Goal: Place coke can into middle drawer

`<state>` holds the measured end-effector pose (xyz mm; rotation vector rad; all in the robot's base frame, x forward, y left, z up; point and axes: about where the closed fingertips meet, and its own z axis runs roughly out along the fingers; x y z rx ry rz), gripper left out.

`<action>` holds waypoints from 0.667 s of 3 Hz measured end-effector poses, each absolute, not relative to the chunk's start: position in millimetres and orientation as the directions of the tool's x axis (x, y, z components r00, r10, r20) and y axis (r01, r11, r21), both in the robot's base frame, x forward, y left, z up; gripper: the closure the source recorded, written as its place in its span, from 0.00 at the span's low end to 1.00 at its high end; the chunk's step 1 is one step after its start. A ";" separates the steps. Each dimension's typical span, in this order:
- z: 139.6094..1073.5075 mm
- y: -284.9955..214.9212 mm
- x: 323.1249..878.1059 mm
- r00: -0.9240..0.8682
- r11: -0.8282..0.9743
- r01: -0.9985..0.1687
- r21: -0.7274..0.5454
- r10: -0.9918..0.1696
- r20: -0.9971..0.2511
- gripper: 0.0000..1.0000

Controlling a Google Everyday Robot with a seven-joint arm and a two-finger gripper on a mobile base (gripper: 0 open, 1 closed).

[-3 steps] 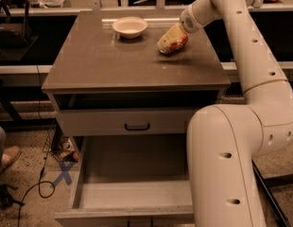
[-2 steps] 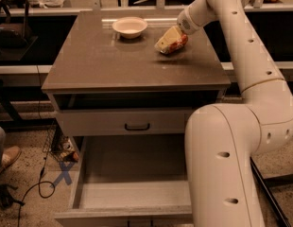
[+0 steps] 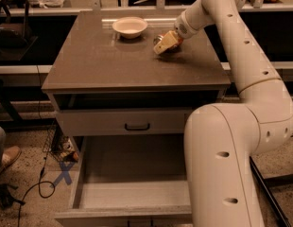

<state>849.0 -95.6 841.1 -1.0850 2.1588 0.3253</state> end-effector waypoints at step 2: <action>851.6 -113.0 837.8 -0.377 0.603 -0.791 -0.103 -0.612 -0.695 0.78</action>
Offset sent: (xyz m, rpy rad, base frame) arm -0.0429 -0.0315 0.0274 0.0080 -0.0934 0.0403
